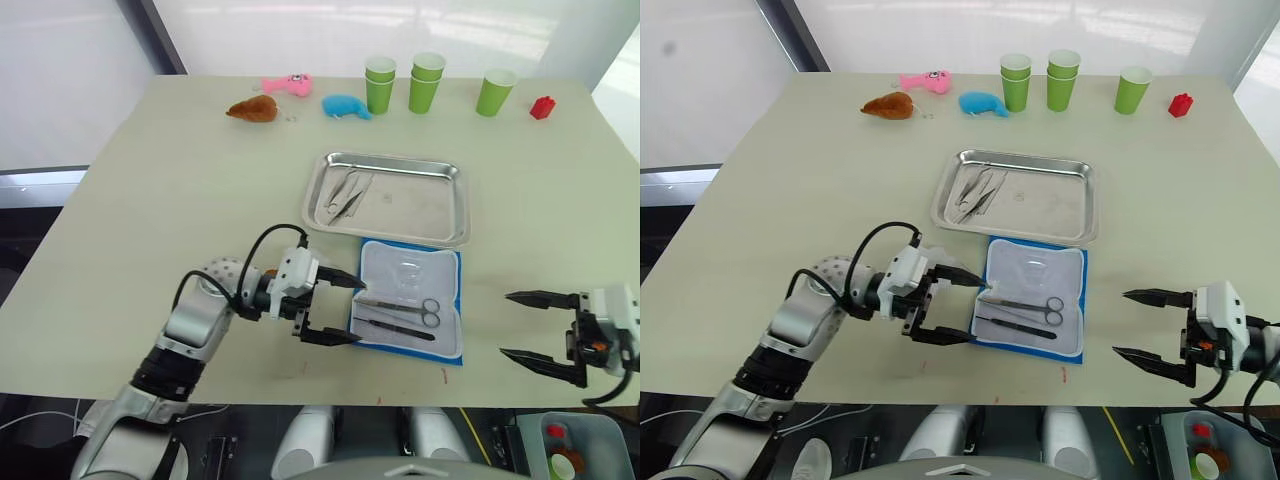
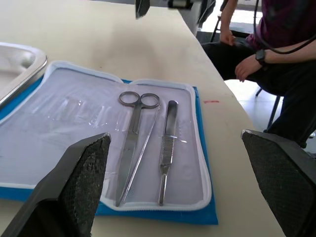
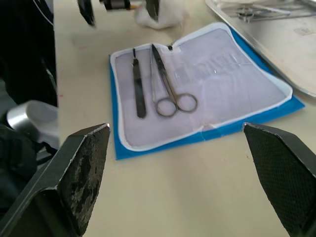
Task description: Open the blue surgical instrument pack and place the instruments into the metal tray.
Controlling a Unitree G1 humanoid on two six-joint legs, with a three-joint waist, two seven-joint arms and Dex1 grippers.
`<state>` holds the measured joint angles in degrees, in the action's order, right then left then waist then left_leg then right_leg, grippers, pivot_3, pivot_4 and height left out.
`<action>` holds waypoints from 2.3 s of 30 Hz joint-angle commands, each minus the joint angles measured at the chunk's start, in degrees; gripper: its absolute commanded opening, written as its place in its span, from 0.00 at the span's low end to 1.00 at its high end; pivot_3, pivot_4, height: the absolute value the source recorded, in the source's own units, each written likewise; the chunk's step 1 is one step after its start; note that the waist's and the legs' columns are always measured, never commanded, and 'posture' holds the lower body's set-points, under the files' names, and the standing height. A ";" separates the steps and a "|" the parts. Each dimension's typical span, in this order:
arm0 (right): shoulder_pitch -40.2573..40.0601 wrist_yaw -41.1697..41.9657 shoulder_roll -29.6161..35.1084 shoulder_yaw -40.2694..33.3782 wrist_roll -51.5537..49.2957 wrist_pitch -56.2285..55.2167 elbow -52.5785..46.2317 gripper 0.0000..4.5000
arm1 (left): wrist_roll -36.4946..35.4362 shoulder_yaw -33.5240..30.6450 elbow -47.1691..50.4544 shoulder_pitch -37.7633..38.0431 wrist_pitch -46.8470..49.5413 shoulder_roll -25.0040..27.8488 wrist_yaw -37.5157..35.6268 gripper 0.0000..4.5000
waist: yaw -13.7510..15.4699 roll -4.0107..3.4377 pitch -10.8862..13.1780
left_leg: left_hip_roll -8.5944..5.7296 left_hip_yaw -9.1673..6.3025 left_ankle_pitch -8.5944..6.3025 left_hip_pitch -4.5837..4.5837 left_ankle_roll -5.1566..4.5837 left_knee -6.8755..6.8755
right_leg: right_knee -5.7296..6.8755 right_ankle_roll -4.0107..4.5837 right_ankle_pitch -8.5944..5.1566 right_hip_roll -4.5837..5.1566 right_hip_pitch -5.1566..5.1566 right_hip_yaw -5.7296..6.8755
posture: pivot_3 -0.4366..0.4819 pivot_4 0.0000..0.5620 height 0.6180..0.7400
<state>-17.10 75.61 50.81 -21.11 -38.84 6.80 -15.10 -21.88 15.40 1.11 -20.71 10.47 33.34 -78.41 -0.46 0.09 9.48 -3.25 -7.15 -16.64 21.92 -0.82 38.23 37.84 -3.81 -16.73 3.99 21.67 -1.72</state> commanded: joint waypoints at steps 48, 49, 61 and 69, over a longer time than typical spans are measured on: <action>4.74 -1.51 0.94 -5.49 -7.29 12.76 -13.03 1.00 | 7.37 -1.97 -34.15 -11.62 -19.70 -14.51 -5.60 1.00 | 1.24 -0.05 -0.05 | -0.20 -0.05 0.72 -0.04 -0.42 0.17 | 0.15 -0.22 0.72 0.04 -0.13 0.07 | 0.48 0.27 1.00; 4.92 -1.55 0.95 -5.31 -7.24 12.72 -12.98 1.00 | 8.35 -1.57 -35.10 -11.92 -20.90 -14.19 -5.67 1.00 | 1.25 -0.05 -0.05 | -0.20 -0.05 0.72 -0.03 -0.42 0.16 | 0.15 -0.22 0.72 0.04 -0.13 0.07 | 0.48 0.27 1.00; 6.28 -0.64 1.09 -3.90 -6.45 12.30 -12.19 1.00 | 15.39 1.94 -44.76 -15.23 -26.84 -13.32 -8.57 1.00 | 1.26 -0.05 -0.06 | -0.22 -0.05 0.72 -0.05 -0.42 0.16 | 0.15 -0.22 0.72 0.03 -0.14 0.08 | 0.48 0.27 1.00; 7.27 -0.23 1.51 -4.91 -7.00 12.87 -11.21 1.00 | 17.31 3.89 -49.71 -16.91 -30.88 -13.46 -11.65 1.00 | 1.19 -0.04 -0.08 | -0.22 -0.04 0.72 -0.07 -0.43 0.16 | 0.15 -0.22 0.72 0.03 -0.15 0.08 | 0.48 0.27 1.00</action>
<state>-10.19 74.85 51.77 -24.49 -44.97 19.80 -25.92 -9.01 16.52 -44.67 -39.10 -20.13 19.19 -88.55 0.73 0.05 9.39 -3.47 -7.19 -15.92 21.85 -1.24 38.39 37.99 -4.03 -16.01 4.02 21.53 -1.65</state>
